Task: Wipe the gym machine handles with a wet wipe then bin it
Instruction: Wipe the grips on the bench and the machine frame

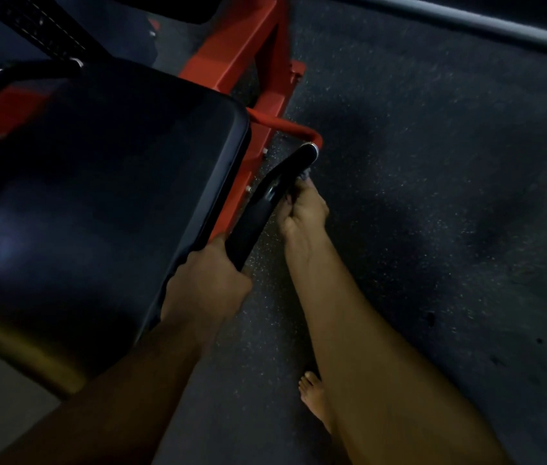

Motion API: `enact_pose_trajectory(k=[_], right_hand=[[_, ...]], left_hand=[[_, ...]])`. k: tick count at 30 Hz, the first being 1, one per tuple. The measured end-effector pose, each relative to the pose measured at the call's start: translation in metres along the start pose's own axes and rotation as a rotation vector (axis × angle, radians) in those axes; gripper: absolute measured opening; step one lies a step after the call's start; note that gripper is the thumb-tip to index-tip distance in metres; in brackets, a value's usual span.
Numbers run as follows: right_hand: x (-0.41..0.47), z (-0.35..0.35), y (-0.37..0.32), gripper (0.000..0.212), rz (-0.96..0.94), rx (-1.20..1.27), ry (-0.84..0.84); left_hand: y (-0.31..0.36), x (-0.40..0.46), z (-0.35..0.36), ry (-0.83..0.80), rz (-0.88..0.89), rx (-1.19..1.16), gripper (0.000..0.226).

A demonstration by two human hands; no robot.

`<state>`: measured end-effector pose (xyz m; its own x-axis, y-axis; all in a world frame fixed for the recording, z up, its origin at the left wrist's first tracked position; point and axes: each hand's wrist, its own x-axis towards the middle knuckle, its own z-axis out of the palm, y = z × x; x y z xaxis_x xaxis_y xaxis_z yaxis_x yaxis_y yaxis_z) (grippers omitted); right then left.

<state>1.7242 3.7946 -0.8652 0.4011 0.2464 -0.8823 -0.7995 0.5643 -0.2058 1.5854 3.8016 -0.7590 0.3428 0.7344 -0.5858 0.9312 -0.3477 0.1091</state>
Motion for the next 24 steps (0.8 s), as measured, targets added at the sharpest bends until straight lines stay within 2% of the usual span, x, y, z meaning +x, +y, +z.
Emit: enact_pose_trajectory(k=[3,6,10,12,14,17,19,21,23,24], right_hand=[[0.013,0.01,-0.006,0.027,-0.044,-0.026,0.026],[0.011,0.01,-0.008,0.022,0.006,-0.018,-0.005],[-0.029,-0.017,-0.007,0.018,0.175,-0.075,-0.147],[-0.05,-0.034,-0.014,0.023,0.216,-0.242,-0.267],[-0.054,-0.041,-0.034,0.024,0.103,-0.538,-0.323],[-0.03,-0.024,-0.084,0.013,-0.461,-1.161,-0.338],[-0.011,0.008,-0.111,0.016,-0.779,-1.492,-0.488],[0.01,0.047,-0.121,0.025,-0.88,-1.91,-0.751],[0.027,0.082,-0.118,0.026,-0.831,-2.425,-0.93],[0.034,0.095,-0.113,0.026,-0.771,-2.609,-0.985]], left_hand=[[0.0,0.0,0.001,0.017,0.014,0.012,0.046],[-0.001,-0.002,0.001,0.024,0.03,0.003,0.046],[-0.001,0.0,0.0,-0.007,0.011,-0.01,0.045],[-0.001,0.001,0.001,-0.011,0.006,-0.008,0.04],[-0.001,0.001,0.001,-0.008,0.004,-0.01,0.036],[-0.001,0.0,0.0,-0.023,-0.002,-0.02,0.037],[-0.001,0.0,-0.001,-0.028,0.006,-0.031,0.039],[-0.002,-0.001,-0.002,-0.03,0.011,-0.045,0.039],[-0.002,-0.001,-0.003,-0.044,0.011,-0.049,0.04],[-0.002,-0.001,-0.004,-0.054,0.009,-0.055,0.041]])
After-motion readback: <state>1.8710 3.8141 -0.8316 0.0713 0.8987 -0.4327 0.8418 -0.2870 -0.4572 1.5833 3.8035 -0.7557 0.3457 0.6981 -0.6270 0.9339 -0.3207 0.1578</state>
